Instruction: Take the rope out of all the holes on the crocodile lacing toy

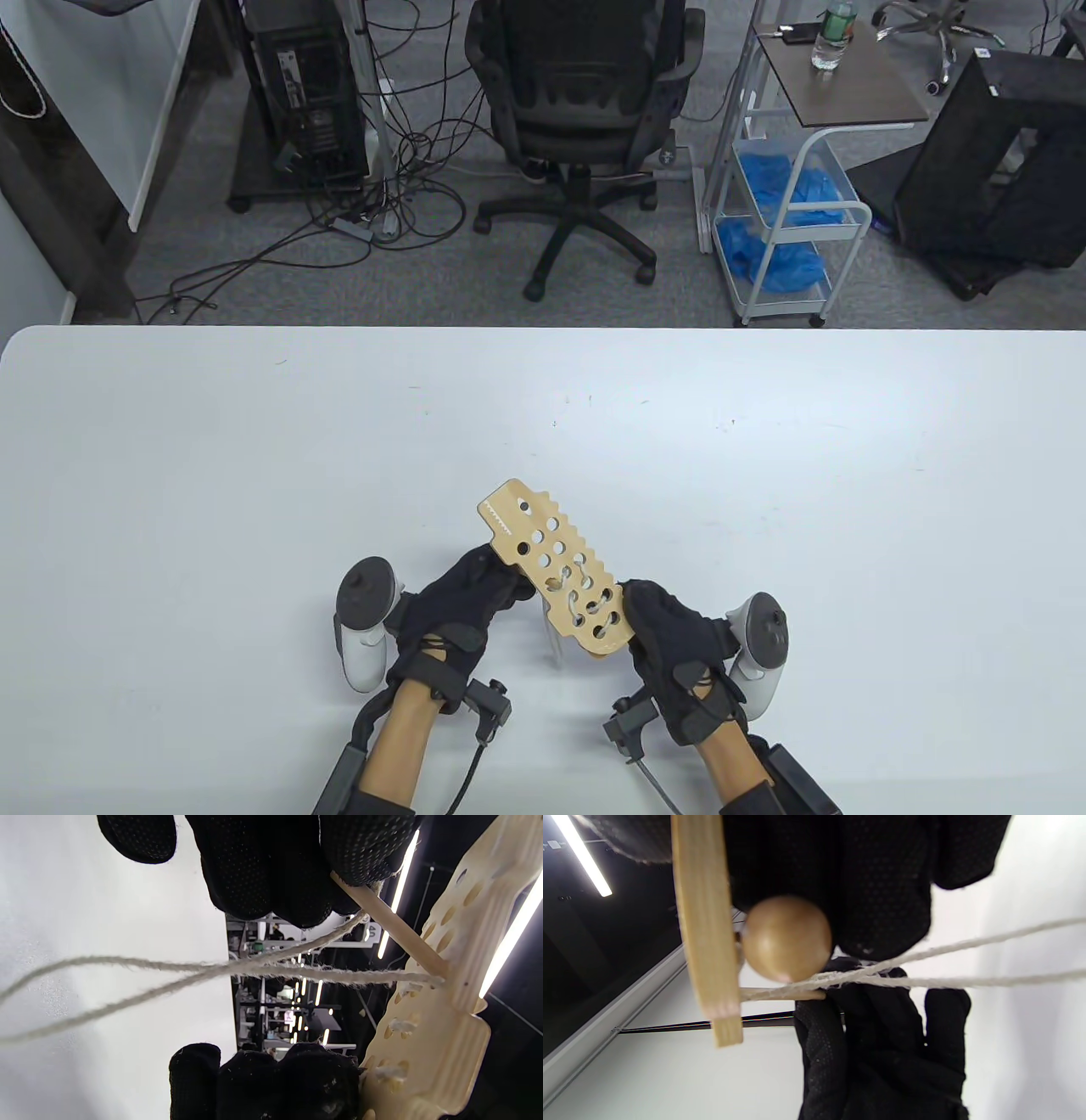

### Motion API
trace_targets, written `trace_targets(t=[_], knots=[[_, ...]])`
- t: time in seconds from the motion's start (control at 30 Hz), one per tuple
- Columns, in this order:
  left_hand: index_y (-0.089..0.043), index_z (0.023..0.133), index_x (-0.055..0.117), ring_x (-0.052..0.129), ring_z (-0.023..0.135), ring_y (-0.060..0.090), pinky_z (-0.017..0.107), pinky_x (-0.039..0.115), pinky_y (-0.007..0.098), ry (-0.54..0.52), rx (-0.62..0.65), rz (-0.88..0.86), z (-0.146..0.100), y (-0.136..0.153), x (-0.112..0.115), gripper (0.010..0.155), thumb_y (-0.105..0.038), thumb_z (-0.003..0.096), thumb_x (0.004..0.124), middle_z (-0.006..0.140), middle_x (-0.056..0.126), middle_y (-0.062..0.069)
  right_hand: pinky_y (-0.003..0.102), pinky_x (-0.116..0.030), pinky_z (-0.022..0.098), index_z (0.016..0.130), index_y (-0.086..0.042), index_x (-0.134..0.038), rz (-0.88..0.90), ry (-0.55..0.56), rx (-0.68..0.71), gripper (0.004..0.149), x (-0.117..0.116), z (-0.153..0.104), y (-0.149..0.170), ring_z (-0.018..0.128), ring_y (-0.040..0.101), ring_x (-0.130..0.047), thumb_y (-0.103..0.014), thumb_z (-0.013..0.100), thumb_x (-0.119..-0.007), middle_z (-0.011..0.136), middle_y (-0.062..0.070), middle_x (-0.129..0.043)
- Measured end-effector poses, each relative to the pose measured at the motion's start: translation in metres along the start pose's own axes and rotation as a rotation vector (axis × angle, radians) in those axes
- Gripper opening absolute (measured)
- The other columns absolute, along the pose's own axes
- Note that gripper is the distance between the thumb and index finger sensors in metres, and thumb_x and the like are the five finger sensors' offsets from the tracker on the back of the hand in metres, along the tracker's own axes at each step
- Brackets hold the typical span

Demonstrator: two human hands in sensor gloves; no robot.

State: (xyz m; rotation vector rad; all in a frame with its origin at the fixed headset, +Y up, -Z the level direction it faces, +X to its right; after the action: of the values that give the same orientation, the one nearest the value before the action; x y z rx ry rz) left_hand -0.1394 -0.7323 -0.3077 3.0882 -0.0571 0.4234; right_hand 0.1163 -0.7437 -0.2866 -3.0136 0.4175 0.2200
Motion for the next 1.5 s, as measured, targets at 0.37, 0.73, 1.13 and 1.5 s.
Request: trace_targets(t=[0.37, 0.73, 1.13, 1.5], knots=[[-0.037, 0.101, 0.077, 0.084, 0.088, 0.023, 0.071, 0.062, 0.063, 0.122, 0.054, -0.08, 0.001, -0.006, 0.019, 0.047, -0.04, 0.054, 0.073, 0.098, 0.086, -0.002, 0.065, -0.071, 0.051, 0.068, -0.007, -0.084, -0.06, 0.079, -0.012, 0.045, 0.011, -0.001, -0.002, 0.048, 0.039, -0.1, -0.043, 0.042, -0.075, 0.058, 0.017, -0.101], [-0.03, 0.111, 0.057, 0.086, 0.091, 0.02, 0.072, 0.063, 0.063, 0.14, 0.024, -0.136, 0.0, 0.0, 0.023, 0.062, -0.049, 0.0542, 0.075, 0.098, 0.088, -0.006, 0.067, -0.069, 0.052, 0.069, -0.007, -0.084, -0.296, 0.041, 0.029, 0.044, 0.006, -0.001, -0.012, 0.052, 0.041, -0.098, -0.041, 0.041, -0.078, 0.061, 0.018, -0.1], [-0.032, 0.104, 0.067, 0.092, 0.086, 0.017, 0.071, 0.068, 0.06, 0.113, 0.037, -0.236, 0.0, -0.001, 0.019, 0.053, -0.046, 0.054, 0.076, 0.092, 0.096, -0.01, 0.071, -0.063, 0.055, 0.076, -0.005, -0.078, -0.353, -0.107, 0.121, 0.049, -0.018, -0.002, -0.02, 0.063, 0.047, -0.09, -0.04, 0.043, -0.077, 0.072, 0.023, -0.092], [-0.024, 0.112, 0.056, 0.083, 0.092, 0.026, 0.071, 0.061, 0.065, 0.222, -0.022, -0.09, 0.002, 0.005, 0.032, 0.068, -0.057, 0.0548, 0.069, 0.102, 0.086, 0.0, 0.069, -0.067, 0.055, 0.07, -0.007, -0.082, -0.661, 0.071, 0.279, 0.045, -0.001, -0.008, -0.048, 0.057, 0.042, -0.096, -0.041, 0.04, -0.081, 0.064, 0.018, -0.097]])
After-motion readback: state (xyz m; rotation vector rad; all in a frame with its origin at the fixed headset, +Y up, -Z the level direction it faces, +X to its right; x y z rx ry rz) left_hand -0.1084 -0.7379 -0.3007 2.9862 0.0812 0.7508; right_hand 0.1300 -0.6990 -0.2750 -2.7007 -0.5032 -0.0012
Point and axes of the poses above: the tracker on the back of each hand, its own y axis roughly to the little-finger side, its own z axis roughly from the wrist to the fingertips, x = y × z, the point moved 4 cm from there along z, roughly from the wrist to the fingertips
